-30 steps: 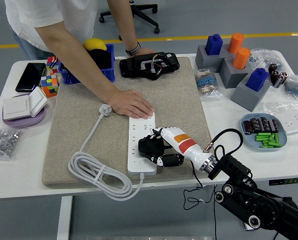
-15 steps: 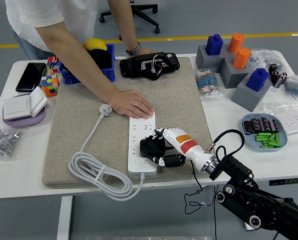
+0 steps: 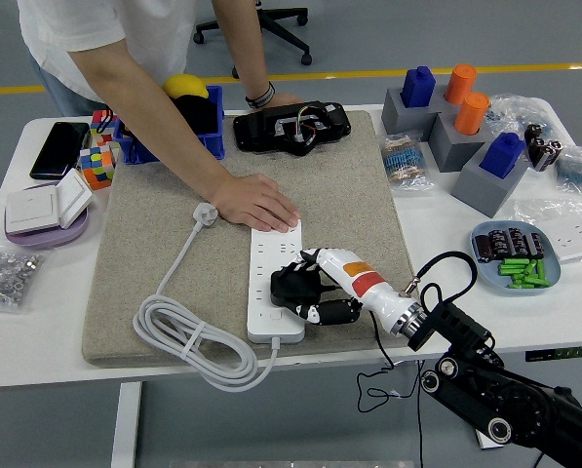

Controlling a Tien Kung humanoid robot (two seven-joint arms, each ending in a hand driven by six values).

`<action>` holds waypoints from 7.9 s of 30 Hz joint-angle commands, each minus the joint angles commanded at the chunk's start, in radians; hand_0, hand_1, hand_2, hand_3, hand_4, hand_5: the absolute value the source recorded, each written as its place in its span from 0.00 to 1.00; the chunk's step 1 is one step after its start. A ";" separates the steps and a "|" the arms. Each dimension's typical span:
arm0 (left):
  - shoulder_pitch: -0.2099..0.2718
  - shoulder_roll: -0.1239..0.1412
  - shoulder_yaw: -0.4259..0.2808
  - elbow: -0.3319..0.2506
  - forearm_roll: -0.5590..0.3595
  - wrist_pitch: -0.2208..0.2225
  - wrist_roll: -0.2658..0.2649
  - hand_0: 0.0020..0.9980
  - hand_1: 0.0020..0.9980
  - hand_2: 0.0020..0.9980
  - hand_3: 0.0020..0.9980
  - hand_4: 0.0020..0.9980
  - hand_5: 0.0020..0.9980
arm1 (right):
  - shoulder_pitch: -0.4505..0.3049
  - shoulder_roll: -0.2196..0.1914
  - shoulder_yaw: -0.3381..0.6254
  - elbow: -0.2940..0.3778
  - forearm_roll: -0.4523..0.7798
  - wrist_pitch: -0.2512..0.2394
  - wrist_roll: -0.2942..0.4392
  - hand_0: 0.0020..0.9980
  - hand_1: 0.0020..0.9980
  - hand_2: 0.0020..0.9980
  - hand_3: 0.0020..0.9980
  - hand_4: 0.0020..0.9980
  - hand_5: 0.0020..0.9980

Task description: Press the white button,pick up the black plug,place it near the board,insert it into the board

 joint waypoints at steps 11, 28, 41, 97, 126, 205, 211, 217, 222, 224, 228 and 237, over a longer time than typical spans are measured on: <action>-0.001 0.001 0.001 0.000 0.001 -0.001 0.000 0.46 0.50 0.51 0.58 0.59 0.27 | 0.002 0.001 -0.004 -0.009 0.012 0.021 0.000 0.78 0.76 0.73 0.78 0.99 0.20; 0.000 -0.001 0.001 0.000 -0.002 -0.001 0.000 0.47 0.50 0.51 0.58 0.59 0.27 | -0.014 -0.008 0.041 0.028 -0.015 0.029 0.004 0.86 0.85 0.80 0.82 1.00 0.32; -0.005 0.001 0.001 0.000 -0.008 0.000 -0.002 0.47 0.50 0.51 0.58 0.59 0.27 | -0.100 -0.067 0.304 0.123 -0.081 0.046 -0.020 0.87 0.85 0.80 0.81 1.00 0.35; -0.008 0.000 0.004 0.000 -0.001 -0.003 0.001 0.47 0.50 0.51 0.58 0.59 0.26 | -0.392 -0.083 0.833 0.354 -0.142 0.109 -0.106 0.86 0.79 0.75 0.77 1.00 0.35; -0.022 -0.001 0.002 0.000 -0.016 0.001 -0.005 0.46 0.50 0.51 0.58 0.59 0.26 | -0.393 -0.066 0.861 0.356 -0.124 0.106 -0.115 0.83 0.77 0.74 0.75 0.96 0.31; -0.028 0.029 0.014 0.000 -0.009 -0.001 0.005 0.47 0.50 0.51 0.58 0.59 0.26 | -0.394 -0.065 0.858 0.350 -0.129 0.132 -0.106 0.80 0.74 0.72 0.67 0.87 0.27; -0.018 0.029 0.012 0.000 -0.004 -0.003 0.006 0.47 0.50 0.51 0.58 0.59 0.26 | -0.402 -0.061 0.860 0.352 -0.136 0.139 -0.117 0.80 0.75 0.73 0.67 0.87 0.26; -0.013 0.030 0.014 0.000 0.001 -0.004 0.006 0.47 0.50 0.51 0.58 0.59 0.26 | -0.408 -0.060 0.863 0.349 -0.134 0.135 -0.099 0.80 0.76 0.73 0.67 0.86 0.25; -0.013 0.032 0.014 0.000 0.002 -0.004 0.005 0.47 0.50 0.51 0.58 0.59 0.26 | -0.408 -0.060 0.869 0.350 -0.124 0.120 -0.070 0.78 0.74 0.71 0.65 0.85 0.24; -0.012 0.032 0.014 0.000 0.004 -0.004 0.005 0.47 0.50 0.51 0.58 0.59 0.26 | -0.409 -0.058 0.874 0.350 -0.128 0.124 -0.083 0.78 0.74 0.71 0.65 0.85 0.24; -0.010 0.031 0.012 0.000 0.005 -0.005 0.006 0.47 0.50 0.51 0.58 0.59 0.26 | -0.413 -0.057 0.875 0.351 -0.135 0.135 -0.105 0.78 0.74 0.72 0.65 0.85 0.24; -0.005 0.025 0.011 0.000 0.000 -0.002 0.003 0.47 0.50 0.51 0.58 0.59 0.26 | -0.422 -0.054 0.877 0.353 -0.141 0.149 -0.132 0.77 0.74 0.72 0.67 0.85 0.23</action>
